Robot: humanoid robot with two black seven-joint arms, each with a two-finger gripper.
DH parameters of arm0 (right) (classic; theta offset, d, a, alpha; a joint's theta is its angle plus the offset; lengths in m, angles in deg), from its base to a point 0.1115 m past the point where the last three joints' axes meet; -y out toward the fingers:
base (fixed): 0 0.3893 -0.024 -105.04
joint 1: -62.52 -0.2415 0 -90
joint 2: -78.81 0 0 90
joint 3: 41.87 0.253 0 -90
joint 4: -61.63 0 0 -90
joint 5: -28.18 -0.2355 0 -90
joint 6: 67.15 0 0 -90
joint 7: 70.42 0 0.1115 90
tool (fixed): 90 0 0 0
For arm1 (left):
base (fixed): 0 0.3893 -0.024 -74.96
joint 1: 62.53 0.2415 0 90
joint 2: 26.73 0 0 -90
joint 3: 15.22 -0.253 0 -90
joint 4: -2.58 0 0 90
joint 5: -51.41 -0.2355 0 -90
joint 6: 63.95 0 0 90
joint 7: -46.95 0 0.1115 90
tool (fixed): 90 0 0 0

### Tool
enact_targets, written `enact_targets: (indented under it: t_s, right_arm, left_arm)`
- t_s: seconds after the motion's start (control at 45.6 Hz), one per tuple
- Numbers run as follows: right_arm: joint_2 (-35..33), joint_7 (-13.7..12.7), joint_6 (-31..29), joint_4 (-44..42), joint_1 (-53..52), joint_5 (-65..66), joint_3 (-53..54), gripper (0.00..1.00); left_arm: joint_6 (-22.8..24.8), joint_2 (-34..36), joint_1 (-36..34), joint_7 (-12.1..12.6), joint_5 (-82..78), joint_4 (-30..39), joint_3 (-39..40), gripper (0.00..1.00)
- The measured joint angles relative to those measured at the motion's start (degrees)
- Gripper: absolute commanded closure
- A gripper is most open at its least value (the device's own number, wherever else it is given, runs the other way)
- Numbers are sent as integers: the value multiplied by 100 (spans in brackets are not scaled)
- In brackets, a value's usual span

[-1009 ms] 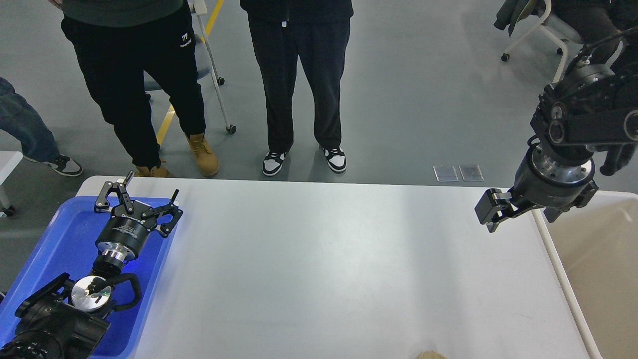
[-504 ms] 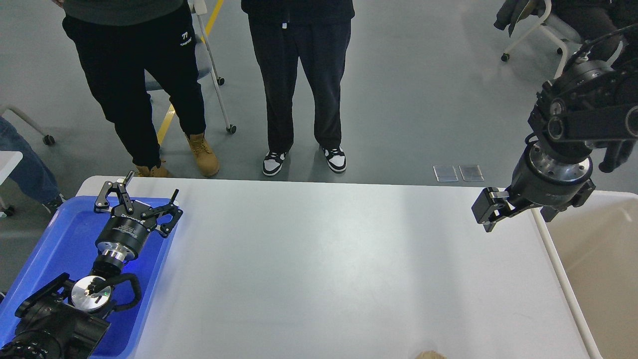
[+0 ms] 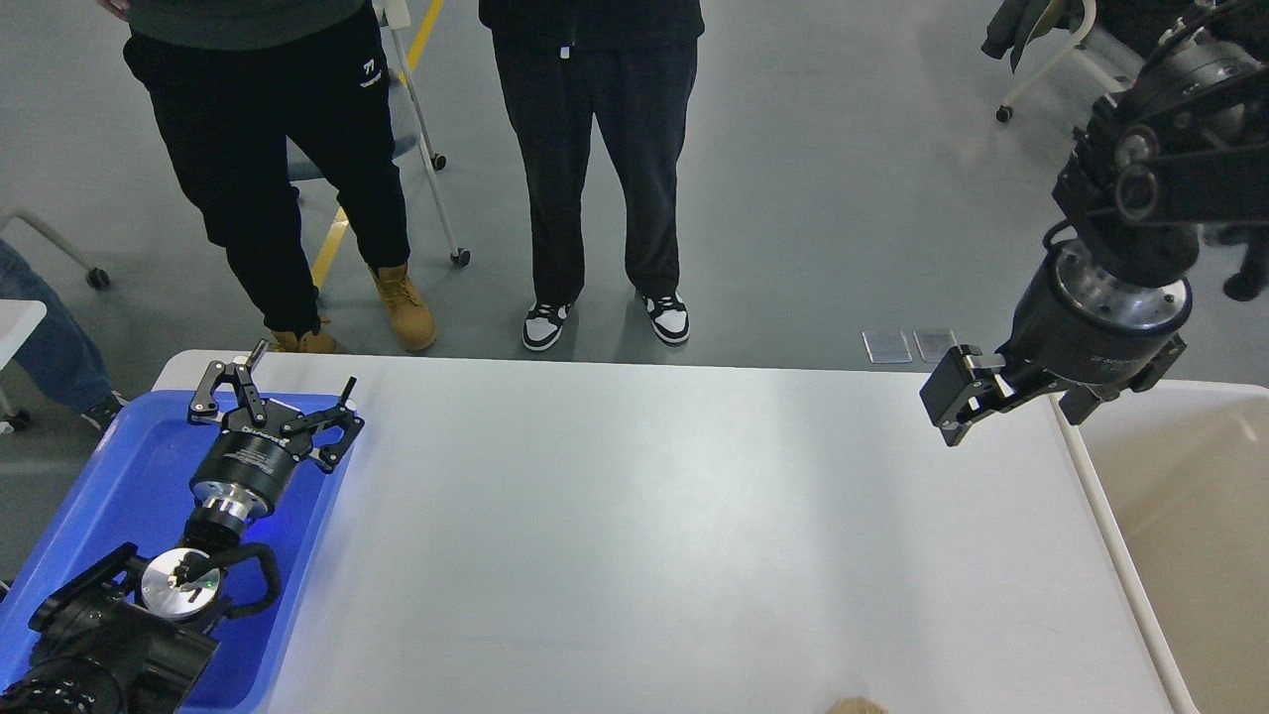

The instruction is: Tidy desktop

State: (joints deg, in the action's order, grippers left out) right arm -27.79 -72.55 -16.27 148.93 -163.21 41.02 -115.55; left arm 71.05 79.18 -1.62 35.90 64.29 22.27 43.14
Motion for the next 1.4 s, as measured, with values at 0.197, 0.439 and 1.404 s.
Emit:
enact_targets:
  t_s: [0.197,0.439,1.404]
  right_arm:
    - [36,0,-184,511,-322,-59,158,0]
    - [555,11,-158,673,-96,-255,420,0]
    - [1645,34,721,-492,2961,-399,708,0]
  left_arm:
    - [0,0,0,0,3,0,0,0]
    - [0,0,0,-1,3,-1,0,0]
    - [0,0,0,-2,2,-1,0,0]
